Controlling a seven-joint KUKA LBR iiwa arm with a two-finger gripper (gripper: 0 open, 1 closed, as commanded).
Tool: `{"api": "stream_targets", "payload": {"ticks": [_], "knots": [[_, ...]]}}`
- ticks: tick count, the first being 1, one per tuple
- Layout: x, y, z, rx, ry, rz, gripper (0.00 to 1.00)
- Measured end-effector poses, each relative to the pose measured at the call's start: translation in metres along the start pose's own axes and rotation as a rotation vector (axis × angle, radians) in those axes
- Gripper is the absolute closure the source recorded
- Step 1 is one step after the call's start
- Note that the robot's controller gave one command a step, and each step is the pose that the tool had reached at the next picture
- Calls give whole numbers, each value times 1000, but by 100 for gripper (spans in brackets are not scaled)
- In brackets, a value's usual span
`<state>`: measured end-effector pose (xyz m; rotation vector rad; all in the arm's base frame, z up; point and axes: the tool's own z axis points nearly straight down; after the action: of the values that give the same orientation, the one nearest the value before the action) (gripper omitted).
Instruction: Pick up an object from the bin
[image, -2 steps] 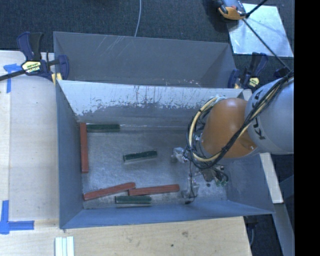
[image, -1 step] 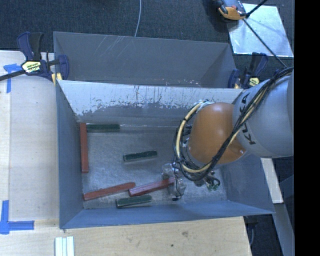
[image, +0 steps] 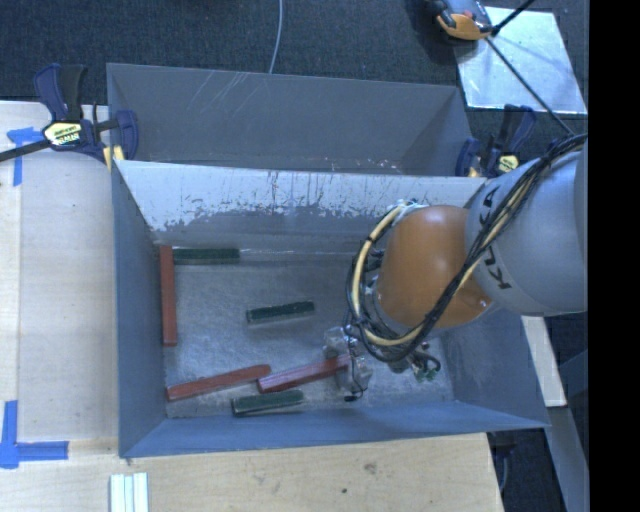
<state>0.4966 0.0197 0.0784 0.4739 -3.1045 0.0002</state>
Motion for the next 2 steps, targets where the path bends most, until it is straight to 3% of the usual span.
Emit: {"api": "stream_targets", "payload": {"ticks": [1, 2], "knots": [[-1, 0, -32, 0, -2, -3, 100], [-15, -3, -55, 1, -6, 10, 100]]}}
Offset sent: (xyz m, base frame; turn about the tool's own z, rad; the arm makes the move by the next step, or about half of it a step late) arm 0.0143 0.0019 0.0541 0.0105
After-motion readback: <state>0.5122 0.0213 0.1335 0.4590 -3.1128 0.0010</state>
